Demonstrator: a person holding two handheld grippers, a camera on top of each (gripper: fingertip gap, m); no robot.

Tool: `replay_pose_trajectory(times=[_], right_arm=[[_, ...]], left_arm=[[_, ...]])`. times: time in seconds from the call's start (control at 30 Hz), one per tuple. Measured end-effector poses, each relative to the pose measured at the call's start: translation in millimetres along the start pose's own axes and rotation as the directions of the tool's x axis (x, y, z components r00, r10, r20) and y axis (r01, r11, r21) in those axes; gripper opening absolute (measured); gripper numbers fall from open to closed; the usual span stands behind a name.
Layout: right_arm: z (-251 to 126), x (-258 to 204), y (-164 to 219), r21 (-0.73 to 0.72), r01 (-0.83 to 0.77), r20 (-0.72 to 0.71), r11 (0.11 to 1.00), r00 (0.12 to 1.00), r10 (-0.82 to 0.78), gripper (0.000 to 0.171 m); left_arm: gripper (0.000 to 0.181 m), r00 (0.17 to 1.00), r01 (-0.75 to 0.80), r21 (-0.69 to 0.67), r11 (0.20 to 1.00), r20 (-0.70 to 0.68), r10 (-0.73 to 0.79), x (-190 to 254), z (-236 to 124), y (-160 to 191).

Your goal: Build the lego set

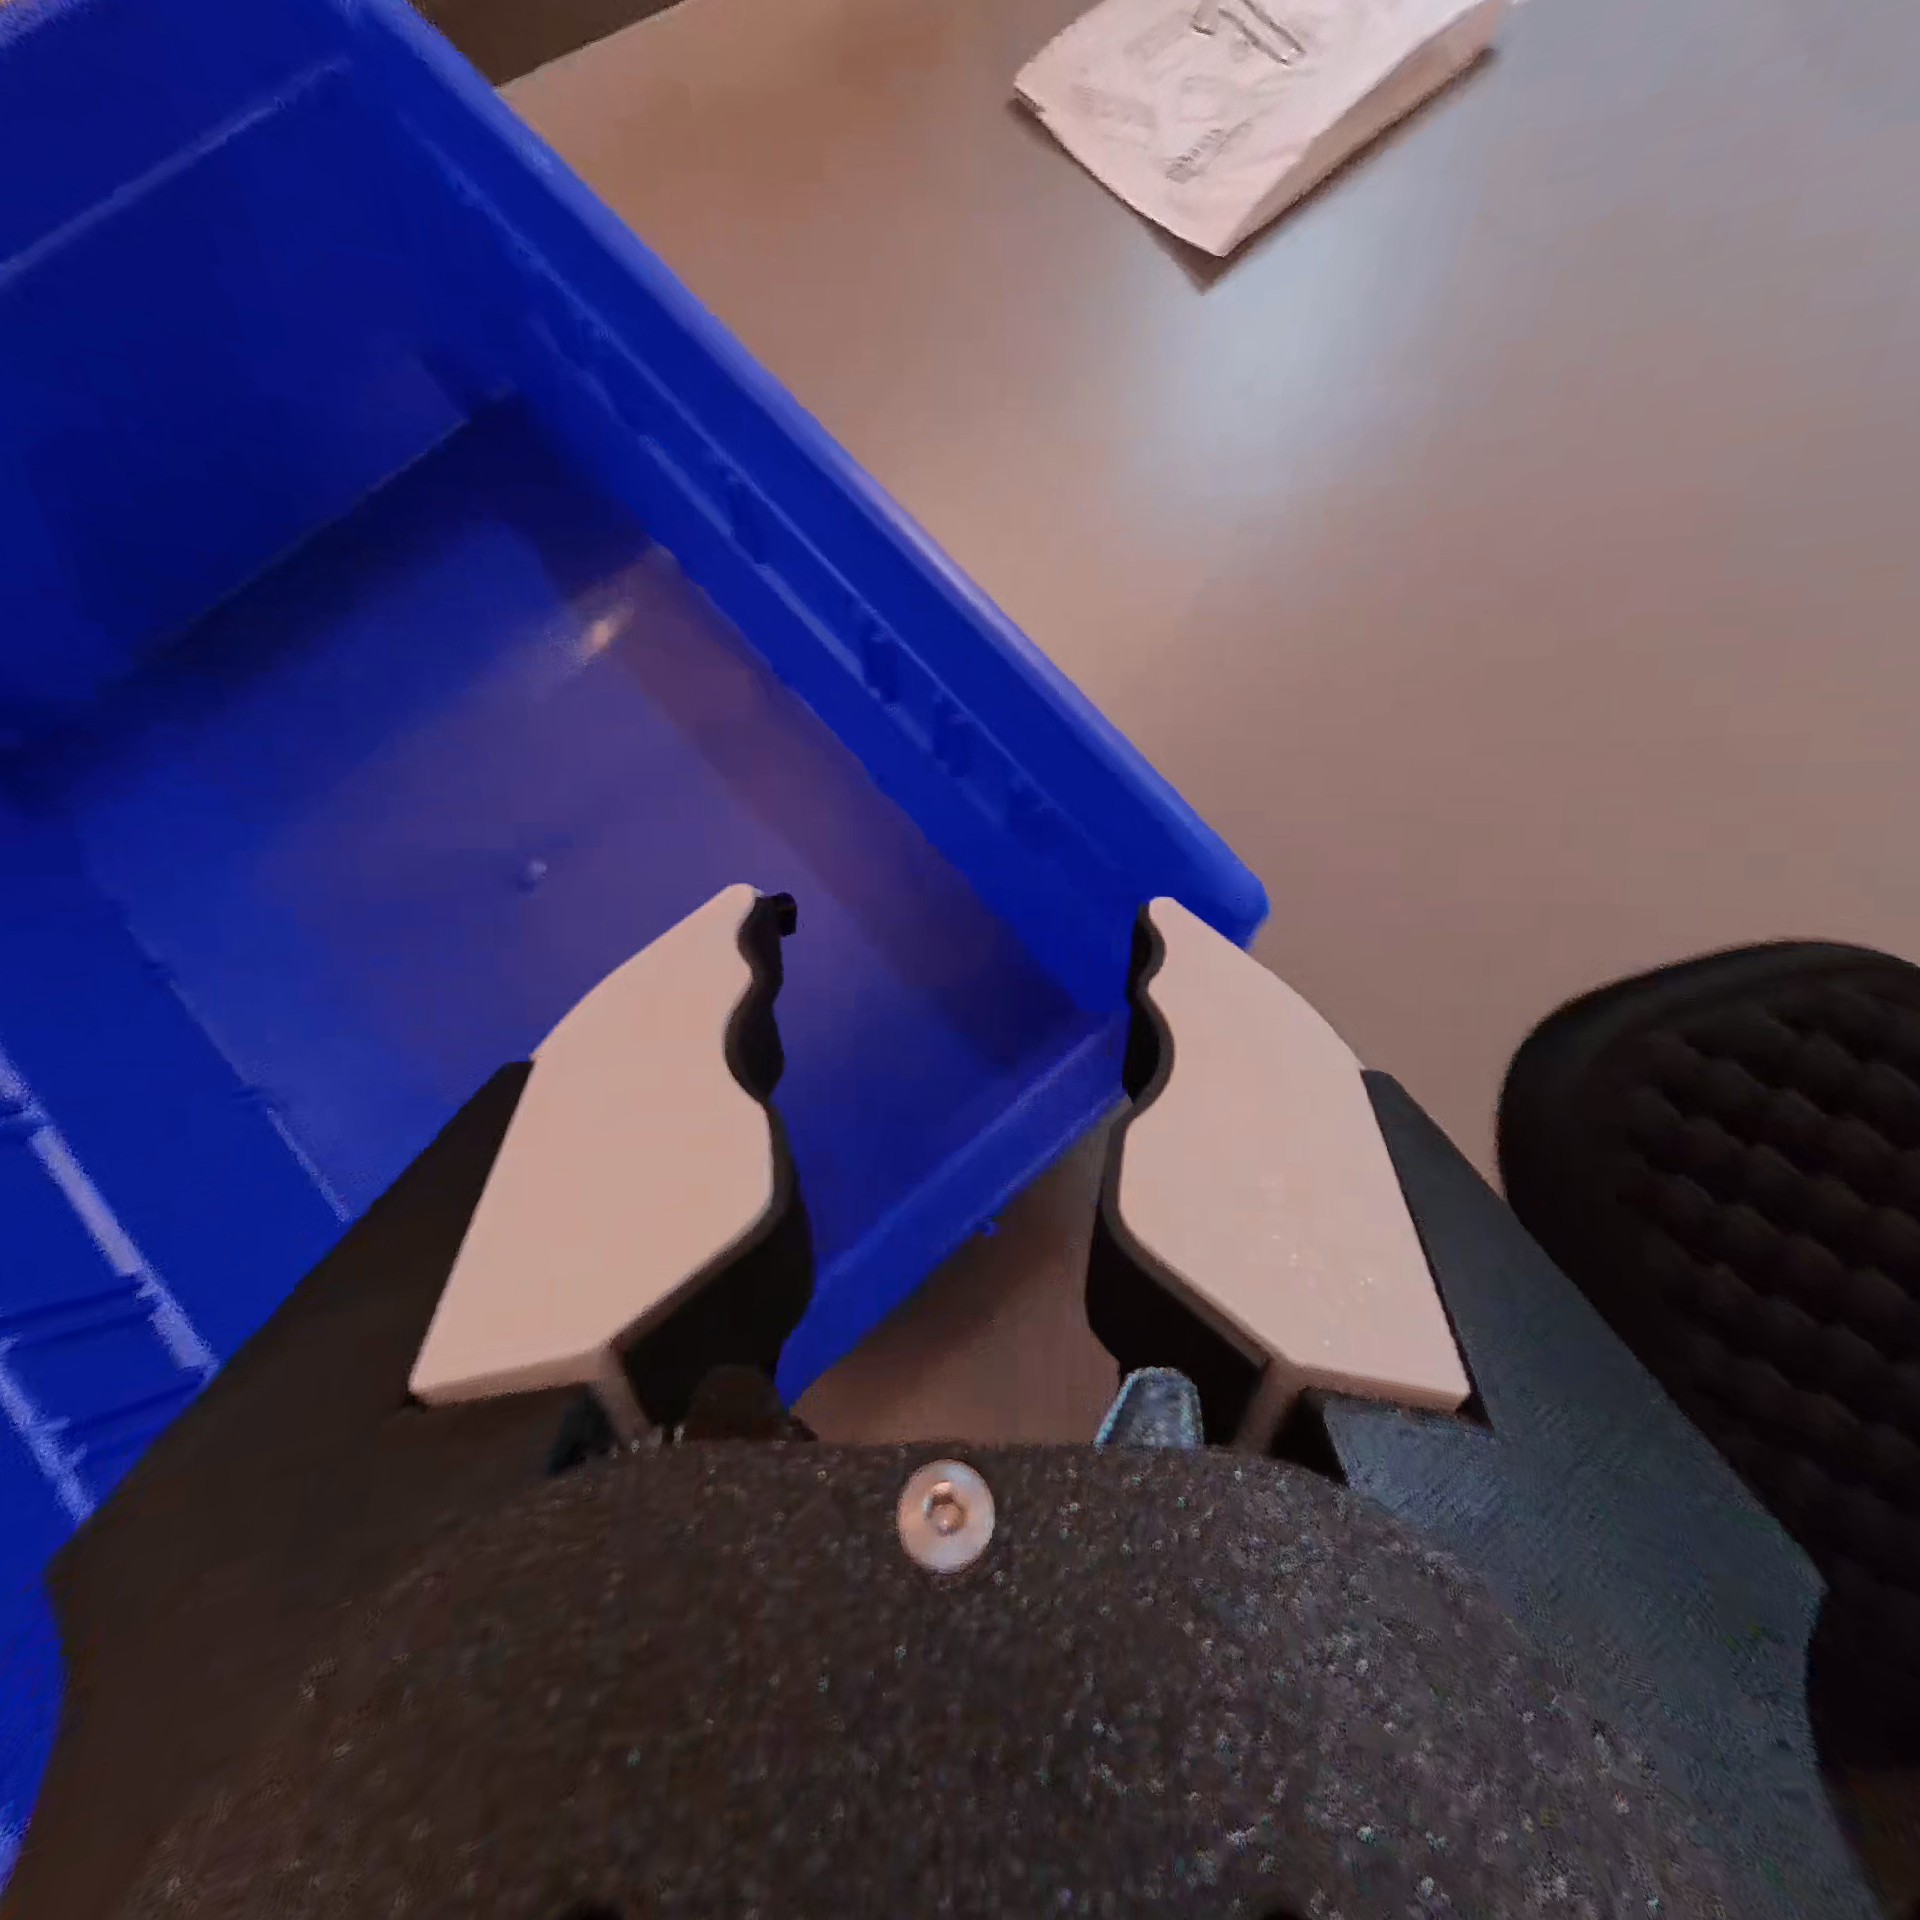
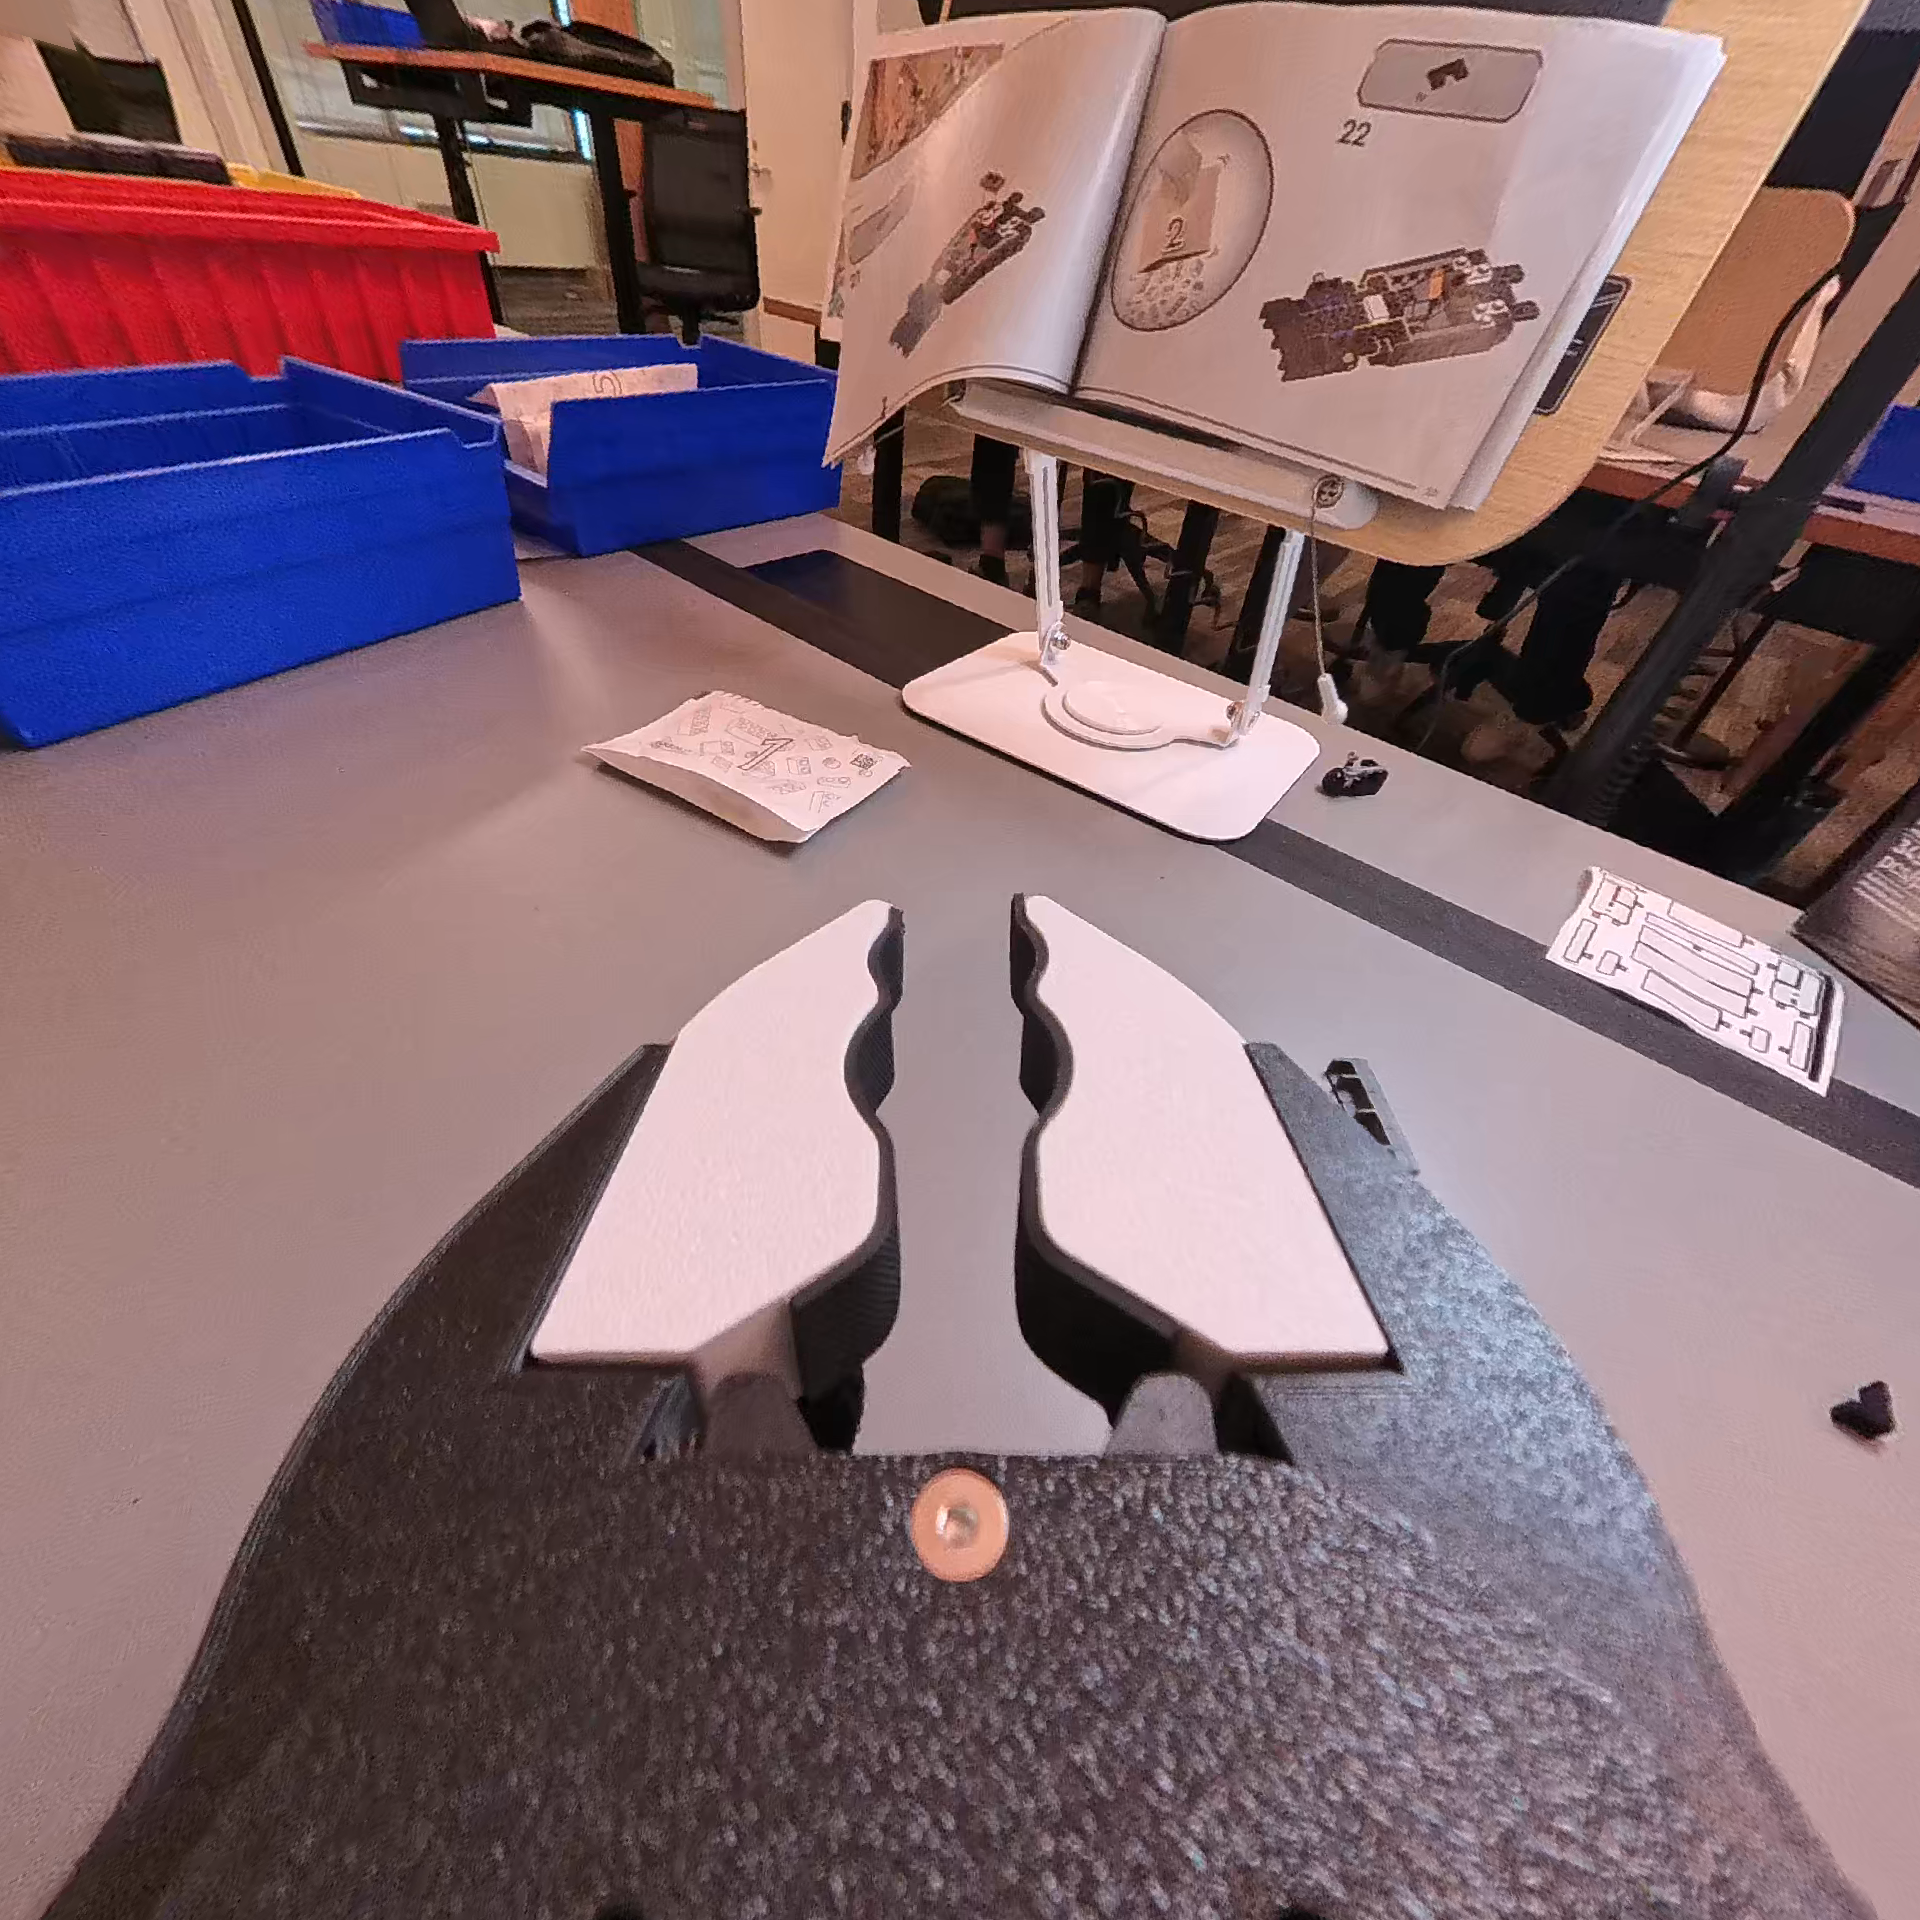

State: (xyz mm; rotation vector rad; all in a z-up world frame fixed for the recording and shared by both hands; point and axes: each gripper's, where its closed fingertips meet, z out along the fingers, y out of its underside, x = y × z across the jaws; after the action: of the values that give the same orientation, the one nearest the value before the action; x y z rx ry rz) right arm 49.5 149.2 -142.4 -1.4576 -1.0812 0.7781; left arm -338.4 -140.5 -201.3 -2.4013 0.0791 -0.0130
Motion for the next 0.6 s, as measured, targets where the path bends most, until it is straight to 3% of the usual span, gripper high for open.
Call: replay_pose_trajectory(times=[0.07, 0.27, 0.43, 0.6], right_arm=[[1, -2, 0, -0.002, 0.014, 0.003, 1.000, 1.000, -0.014, 0.019], [4, -6, 4, -0.018, 0.031, 0.014, 0.999, 0.999, -0.031, 0.019], [6, -10, 6, -0.032, 0.056, 0.016, 0.998, 0.998, -0.055, 0.018], [5, -10, 6, -0.039, 0.098, 0.003, 0.994, 0.995, -0.098, 0.018]], left_arm=[[0.058, 0.998, -0.032, -0.001, 1.000, -0.055, 0.032, 11, -2, 5], [0.064, 0.967, -0.174, -0.025, 0.984, -0.194, 0.166, 51, 8, 17], [0.064, 0.947, -0.301, 0.068, 0.951, -0.097, 0.306, 66, 27, -17], [0.063, 0.952, -0.300, 0.117, 0.947, -0.029, 0.305, 61, 27, -41]])
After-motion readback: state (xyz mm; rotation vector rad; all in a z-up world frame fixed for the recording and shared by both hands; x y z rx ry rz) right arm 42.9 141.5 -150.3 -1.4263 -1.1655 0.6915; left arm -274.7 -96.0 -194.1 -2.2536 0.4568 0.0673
